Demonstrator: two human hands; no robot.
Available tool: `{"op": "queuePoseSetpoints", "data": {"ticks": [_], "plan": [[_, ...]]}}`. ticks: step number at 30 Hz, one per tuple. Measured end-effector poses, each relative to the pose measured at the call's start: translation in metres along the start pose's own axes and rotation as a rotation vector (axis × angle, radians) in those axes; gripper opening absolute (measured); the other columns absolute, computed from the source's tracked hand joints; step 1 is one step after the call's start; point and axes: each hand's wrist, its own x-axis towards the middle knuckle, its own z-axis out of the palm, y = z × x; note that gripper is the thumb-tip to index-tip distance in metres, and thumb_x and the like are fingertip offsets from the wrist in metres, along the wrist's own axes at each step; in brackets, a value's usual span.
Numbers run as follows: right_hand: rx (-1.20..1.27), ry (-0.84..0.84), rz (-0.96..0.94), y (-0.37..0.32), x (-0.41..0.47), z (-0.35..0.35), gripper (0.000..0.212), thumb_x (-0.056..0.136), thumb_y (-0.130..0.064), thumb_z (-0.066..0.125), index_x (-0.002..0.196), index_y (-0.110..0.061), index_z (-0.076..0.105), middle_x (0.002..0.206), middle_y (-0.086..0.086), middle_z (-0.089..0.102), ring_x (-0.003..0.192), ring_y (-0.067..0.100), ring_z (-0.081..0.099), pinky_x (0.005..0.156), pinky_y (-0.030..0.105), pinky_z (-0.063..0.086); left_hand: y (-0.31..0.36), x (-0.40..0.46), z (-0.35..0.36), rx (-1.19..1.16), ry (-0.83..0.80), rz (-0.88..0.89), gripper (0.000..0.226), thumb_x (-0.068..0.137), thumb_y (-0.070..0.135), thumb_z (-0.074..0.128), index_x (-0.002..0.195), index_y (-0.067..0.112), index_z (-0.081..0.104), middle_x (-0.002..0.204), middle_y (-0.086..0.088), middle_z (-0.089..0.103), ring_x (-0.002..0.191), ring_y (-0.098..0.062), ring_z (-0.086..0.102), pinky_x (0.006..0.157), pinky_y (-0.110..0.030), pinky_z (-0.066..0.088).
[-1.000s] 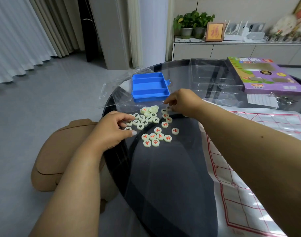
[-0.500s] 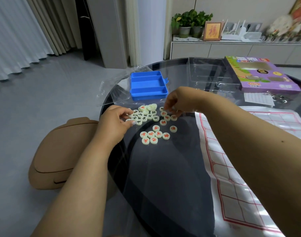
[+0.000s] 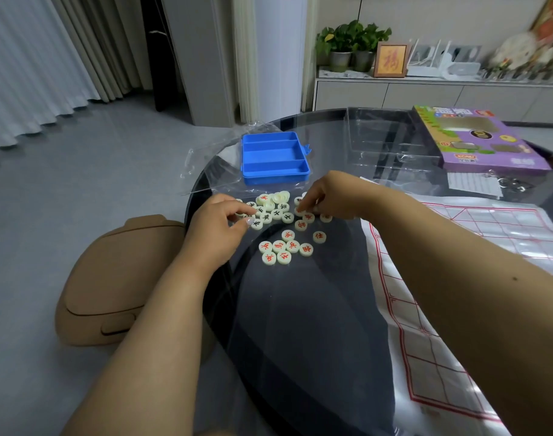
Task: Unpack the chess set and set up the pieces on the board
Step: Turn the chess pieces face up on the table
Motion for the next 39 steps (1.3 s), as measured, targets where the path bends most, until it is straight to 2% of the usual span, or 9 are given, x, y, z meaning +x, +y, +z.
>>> {"op": "queuePoseSetpoints", "data": {"ticks": [9,11,14,19,23,26,28,32,39], "plan": [[0.192,-0.208,0.0,-0.005,-0.015,-0.002,0.029,0.089,-0.002,0.058,0.111,-0.018,0.07,0.11,-0.003,0.067,0.094,0.011,0.065,0.088,0.025,0.054,0.001,0.0,0.0,0.006,-0.009,-0.007,0.016,0.088,0.015,0.067,0.102,0.02,0.073,0.098,0.007,0.053,0.081,-0.003,0.051,0.069,-0.003,0.036],[0.238,-0.22,-0.003,-0.007,-0.017,-0.003,0.027,0.089,-0.003,0.058,0.108,-0.017,0.072,0.102,-0.005,0.07,0.087,0.007,0.067,0.078,0.02,0.056,0.001,0.0,0.0,0.002,-0.008,-0.003,0.017,0.088,0.014,0.067,0.102,0.02,0.073,0.097,0.008,0.054,0.08,-0.002,0.051,0.068,-0.001,0.036],[0.268,-0.076,0.0,-0.008,-0.013,-0.005,0.023,0.089,-0.004,0.06,0.097,-0.019,0.074,0.087,-0.012,0.068,0.068,0.001,0.062,0.054,0.009,0.047,0.004,-0.001,-0.002,0.004,0.033,0.015,0.018,0.088,0.013,0.067,0.102,0.022,0.073,0.095,0.01,0.054,0.077,0.001,0.051,0.067,0.0,0.035],[0.119,0.278,-0.01,-0.016,0.019,0.005,0.022,0.09,-0.011,0.059,0.108,-0.019,0.07,0.102,-0.004,0.065,0.085,0.009,0.058,0.077,0.02,0.043,0.02,0.024,-0.01,0.072,0.111,0.033,0.015,0.088,0.022,0.066,0.101,0.02,0.072,0.092,0.009,0.057,0.083,-0.008,0.053,0.072,-0.017,0.039],[-0.046,0.239,0.002,-0.027,0.037,0.015,0.029,0.088,-0.022,0.064,0.116,-0.018,0.065,0.11,0.001,0.064,0.092,0.016,0.058,0.076,0.024,0.042,0.025,0.049,-0.005,0.136,-0.067,-0.034,0.028,0.087,0.027,0.069,0.113,0.018,0.068,0.095,0.007,0.059,0.084,-0.01,0.058,0.07,-0.017,0.038],[-0.093,0.23,0.004,-0.03,0.042,0.021,0.029,0.086,-0.02,0.065,0.115,-0.017,0.065,0.11,0.003,0.065,0.095,0.018,0.06,0.078,0.026,0.047,0.024,0.058,0.001,0.193,-0.213,-0.055,0.036,0.086,0.032,0.07,0.12,0.02,0.065,0.099,0.005,0.062,0.077,-0.004,0.053,0.061,-0.012,0.035],[-0.107,0.226,0.006,-0.032,0.042,0.022,0.026,0.087,-0.017,0.063,0.113,-0.016,0.066,0.109,0.004,0.065,0.096,0.019,0.061,0.082,0.028,0.049,0.022,0.062,0.004,0.221,-0.261,-0.07,0.037,0.086,0.033,0.07,0.121,0.021,0.064,0.104,0.003,0.065,0.079,-0.006,0.055,0.066,-0.016,0.039],[-0.087,0.248,-0.015,-0.031,0.04,0.023,0.017,0.087,-0.012,0.062,0.103,-0.014,0.068,0.103,0.002,0.065,0.089,0.016,0.058,0.076,0.025,0.046,0.021,0.063,0.009,0.241,-0.279,-0.084,0.029,0.085,0.03,0.071,0.112,0.021,0.069,0.095,0.005,0.065,0.082,-0.009,0.057,0.072,-0.023,0.041],[0.052,0.288,-0.043,-0.018,0.018,0.005,0.012,0.08,-0.02,0.073,0.091,-0.016,0.07,0.081,-0.007,0.061,0.075,0.01,0.058,0.066,0.021,0.05,0.033,0.045,-0.008,0.142,-0.172,-0.002,0.007,0.088,0.025,0.068,0.094,0.022,0.071,0.079,0.011,0.06,0.068,-0.002,0.053,0.058,-0.014,0.037]]}}
